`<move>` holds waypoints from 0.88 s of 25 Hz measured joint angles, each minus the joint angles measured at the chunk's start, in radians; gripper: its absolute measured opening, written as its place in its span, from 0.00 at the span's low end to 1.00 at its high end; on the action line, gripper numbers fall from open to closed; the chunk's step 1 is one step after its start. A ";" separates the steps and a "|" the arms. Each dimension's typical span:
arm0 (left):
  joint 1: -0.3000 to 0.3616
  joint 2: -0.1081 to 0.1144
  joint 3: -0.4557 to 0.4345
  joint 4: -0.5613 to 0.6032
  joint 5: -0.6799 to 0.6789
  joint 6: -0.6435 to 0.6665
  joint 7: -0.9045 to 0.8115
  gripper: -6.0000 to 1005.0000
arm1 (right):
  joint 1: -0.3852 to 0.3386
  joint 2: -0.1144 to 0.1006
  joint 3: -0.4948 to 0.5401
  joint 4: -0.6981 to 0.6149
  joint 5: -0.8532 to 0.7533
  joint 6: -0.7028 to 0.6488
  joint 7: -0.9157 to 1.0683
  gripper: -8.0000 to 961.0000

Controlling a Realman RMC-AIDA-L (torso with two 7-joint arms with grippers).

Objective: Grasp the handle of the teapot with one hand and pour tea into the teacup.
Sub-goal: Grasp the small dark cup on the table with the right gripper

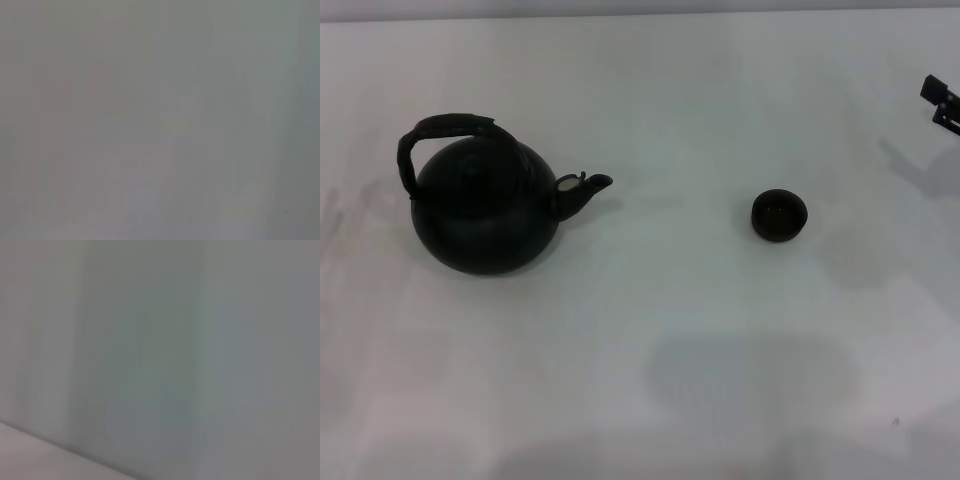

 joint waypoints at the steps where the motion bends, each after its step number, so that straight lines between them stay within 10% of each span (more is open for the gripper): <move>1: 0.000 0.000 0.000 0.002 0.002 -0.001 -0.003 0.87 | -0.003 -0.008 0.000 0.011 -0.025 0.012 0.029 0.87; 9: 0.002 -0.003 0.001 -0.003 0.009 -0.028 0.001 0.87 | -0.020 -0.053 0.005 0.137 -0.224 0.036 0.227 0.87; 22: -0.024 -0.004 0.015 -0.004 0.024 -0.060 0.003 0.87 | 0.015 -0.062 0.006 0.233 -0.462 0.114 0.417 0.87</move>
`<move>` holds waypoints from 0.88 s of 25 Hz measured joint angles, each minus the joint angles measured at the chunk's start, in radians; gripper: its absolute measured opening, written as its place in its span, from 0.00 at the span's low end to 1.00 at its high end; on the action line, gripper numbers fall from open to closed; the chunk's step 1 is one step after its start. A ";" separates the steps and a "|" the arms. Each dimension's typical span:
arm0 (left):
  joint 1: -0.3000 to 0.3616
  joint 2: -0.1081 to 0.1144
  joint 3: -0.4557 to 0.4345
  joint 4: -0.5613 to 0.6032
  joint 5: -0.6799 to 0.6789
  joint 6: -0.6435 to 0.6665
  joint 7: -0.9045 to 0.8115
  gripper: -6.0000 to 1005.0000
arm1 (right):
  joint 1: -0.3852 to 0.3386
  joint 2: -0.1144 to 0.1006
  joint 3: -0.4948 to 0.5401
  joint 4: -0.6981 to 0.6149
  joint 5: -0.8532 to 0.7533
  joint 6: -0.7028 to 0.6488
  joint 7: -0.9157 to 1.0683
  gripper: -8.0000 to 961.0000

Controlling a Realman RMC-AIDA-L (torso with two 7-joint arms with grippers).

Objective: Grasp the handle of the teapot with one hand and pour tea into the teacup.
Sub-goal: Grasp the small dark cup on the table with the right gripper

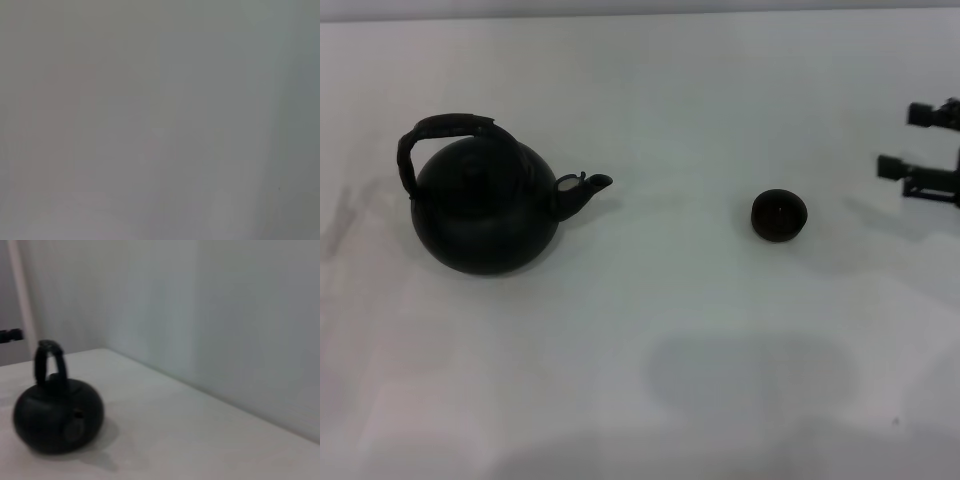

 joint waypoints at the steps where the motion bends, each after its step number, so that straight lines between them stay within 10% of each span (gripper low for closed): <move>1: 0.000 0.000 0.000 0.000 0.000 -0.002 0.000 0.87 | 0.005 0.004 -0.001 0.003 -0.015 0.004 0.007 0.87; 22: -0.001 -0.001 0.000 -0.002 0.001 -0.021 0.001 0.87 | 0.117 0.143 -0.016 0.029 -0.295 -0.104 0.021 0.87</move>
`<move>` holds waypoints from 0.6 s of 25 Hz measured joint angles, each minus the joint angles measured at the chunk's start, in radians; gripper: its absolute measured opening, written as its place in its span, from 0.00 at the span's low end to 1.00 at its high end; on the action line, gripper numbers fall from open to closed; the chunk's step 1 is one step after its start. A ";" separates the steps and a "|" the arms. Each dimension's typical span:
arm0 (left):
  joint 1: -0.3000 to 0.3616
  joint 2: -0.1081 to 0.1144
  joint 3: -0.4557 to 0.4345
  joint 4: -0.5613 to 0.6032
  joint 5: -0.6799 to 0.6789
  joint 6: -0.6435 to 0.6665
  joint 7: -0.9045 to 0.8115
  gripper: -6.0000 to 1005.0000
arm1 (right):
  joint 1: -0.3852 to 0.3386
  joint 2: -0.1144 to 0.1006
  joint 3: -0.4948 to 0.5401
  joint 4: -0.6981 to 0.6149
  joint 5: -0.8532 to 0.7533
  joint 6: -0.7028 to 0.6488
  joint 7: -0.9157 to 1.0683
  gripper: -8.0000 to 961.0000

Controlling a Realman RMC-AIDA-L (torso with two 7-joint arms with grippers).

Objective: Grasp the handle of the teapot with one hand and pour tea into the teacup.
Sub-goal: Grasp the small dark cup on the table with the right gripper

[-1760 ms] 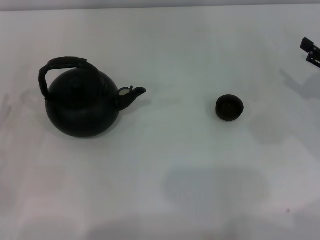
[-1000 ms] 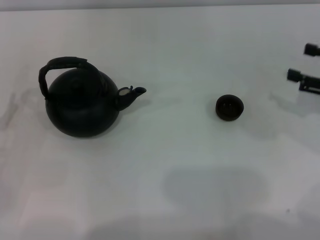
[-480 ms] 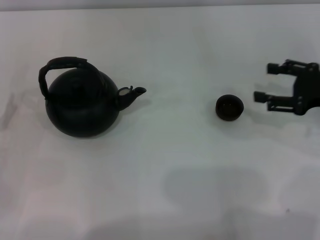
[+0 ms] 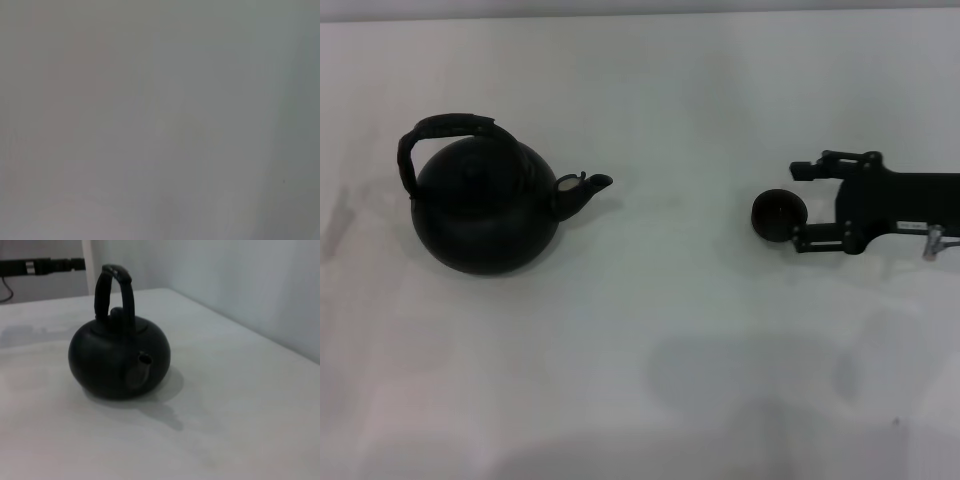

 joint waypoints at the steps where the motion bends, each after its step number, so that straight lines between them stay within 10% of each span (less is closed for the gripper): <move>1: 0.000 0.000 0.000 0.000 0.000 0.000 0.000 0.87 | 0.005 0.003 -0.007 -0.002 -0.004 -0.008 -0.001 0.87; 15: -0.009 -0.002 0.000 0.000 -0.004 0.002 0.000 0.87 | 0.029 0.009 -0.080 -0.001 -0.014 -0.129 -0.003 0.87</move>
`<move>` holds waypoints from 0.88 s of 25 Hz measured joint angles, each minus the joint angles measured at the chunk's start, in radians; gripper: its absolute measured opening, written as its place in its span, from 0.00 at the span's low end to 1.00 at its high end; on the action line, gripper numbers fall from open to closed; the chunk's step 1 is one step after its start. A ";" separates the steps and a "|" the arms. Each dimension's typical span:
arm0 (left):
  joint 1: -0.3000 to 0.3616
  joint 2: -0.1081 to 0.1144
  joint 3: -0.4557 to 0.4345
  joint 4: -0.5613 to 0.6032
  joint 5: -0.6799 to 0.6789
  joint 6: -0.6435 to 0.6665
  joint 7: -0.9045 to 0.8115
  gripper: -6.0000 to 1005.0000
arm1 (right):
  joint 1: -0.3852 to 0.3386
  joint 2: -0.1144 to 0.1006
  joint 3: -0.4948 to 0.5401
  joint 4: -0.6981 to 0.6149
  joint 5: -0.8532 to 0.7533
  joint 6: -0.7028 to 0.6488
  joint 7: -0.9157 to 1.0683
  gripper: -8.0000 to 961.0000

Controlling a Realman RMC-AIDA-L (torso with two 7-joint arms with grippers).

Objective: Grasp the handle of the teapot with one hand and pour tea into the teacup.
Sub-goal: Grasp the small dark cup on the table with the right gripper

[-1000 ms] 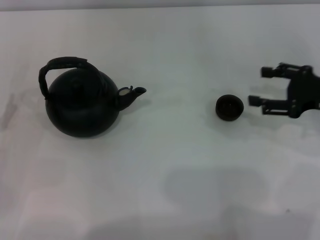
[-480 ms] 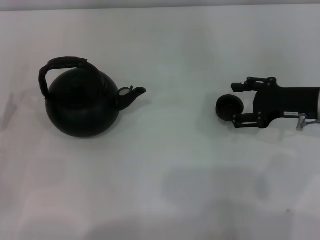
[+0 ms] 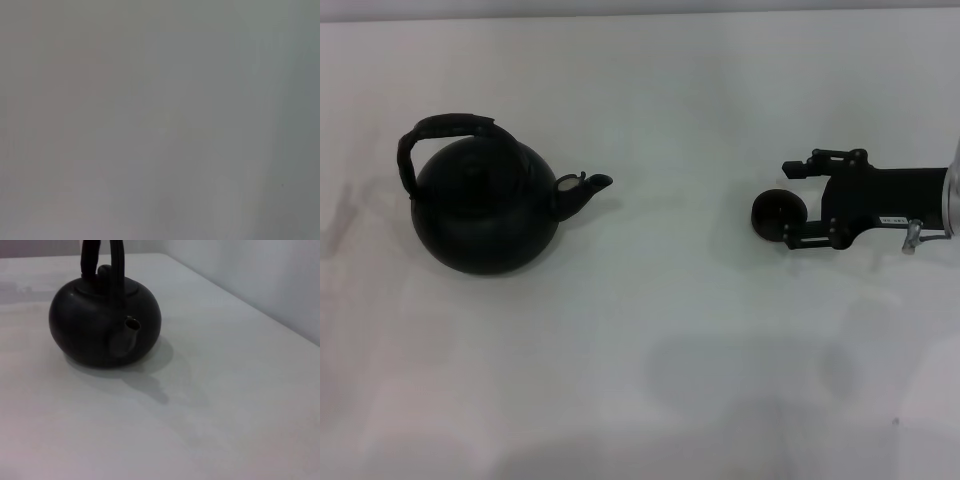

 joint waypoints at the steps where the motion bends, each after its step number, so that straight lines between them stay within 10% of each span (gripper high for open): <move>1: -0.001 -0.001 0.000 0.000 0.000 0.000 0.000 0.87 | 0.001 0.000 0.000 0.000 0.000 0.000 0.001 0.87; 22: -0.015 -0.001 0.000 -0.002 -0.001 -0.003 0.000 0.87 | 0.011 0.002 -0.048 -0.002 -0.024 -0.016 0.033 0.87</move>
